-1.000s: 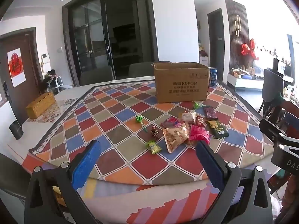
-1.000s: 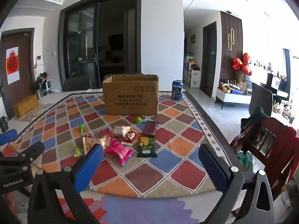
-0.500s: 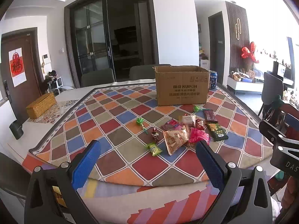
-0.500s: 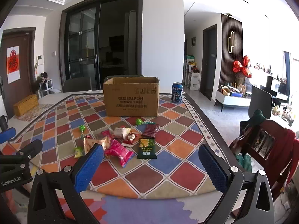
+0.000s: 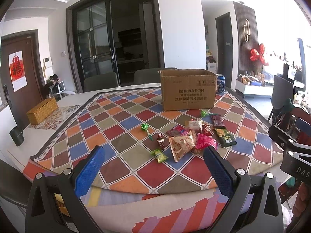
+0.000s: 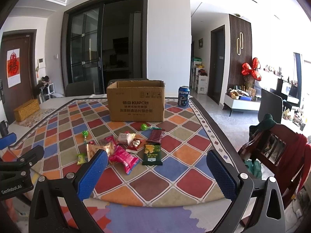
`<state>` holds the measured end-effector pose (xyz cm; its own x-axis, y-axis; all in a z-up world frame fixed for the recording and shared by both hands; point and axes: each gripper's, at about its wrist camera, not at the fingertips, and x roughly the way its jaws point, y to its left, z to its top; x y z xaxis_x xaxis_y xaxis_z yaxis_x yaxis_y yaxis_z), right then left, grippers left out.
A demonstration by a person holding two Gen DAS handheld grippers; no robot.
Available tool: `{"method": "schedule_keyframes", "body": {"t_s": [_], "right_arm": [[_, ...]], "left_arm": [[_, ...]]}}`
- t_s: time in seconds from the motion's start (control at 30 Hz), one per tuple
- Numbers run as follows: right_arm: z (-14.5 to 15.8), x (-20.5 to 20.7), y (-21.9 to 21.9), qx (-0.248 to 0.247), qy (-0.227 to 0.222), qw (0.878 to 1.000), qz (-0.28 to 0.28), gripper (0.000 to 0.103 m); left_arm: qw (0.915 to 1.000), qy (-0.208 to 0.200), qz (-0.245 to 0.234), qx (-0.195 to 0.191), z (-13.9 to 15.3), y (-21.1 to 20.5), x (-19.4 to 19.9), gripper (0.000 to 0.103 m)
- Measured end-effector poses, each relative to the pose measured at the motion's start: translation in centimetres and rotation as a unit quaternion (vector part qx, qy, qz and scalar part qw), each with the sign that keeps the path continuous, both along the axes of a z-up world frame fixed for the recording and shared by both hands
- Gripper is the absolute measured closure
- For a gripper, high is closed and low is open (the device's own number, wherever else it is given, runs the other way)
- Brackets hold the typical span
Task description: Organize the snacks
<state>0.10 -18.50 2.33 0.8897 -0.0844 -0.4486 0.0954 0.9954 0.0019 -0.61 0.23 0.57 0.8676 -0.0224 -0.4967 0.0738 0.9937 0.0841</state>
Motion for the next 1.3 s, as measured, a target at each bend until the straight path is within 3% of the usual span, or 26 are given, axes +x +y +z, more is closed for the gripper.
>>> {"method": "schedule_keyframes", "body": {"t_s": [1.3], "right_arm": [[0.0, 0.03, -0.15, 0.003, 0.002, 1.0, -0.001, 0.001]], "left_arm": [[1.0, -0.003, 0.0, 0.001, 0.09, -0.16, -0.2, 0.0]]}}
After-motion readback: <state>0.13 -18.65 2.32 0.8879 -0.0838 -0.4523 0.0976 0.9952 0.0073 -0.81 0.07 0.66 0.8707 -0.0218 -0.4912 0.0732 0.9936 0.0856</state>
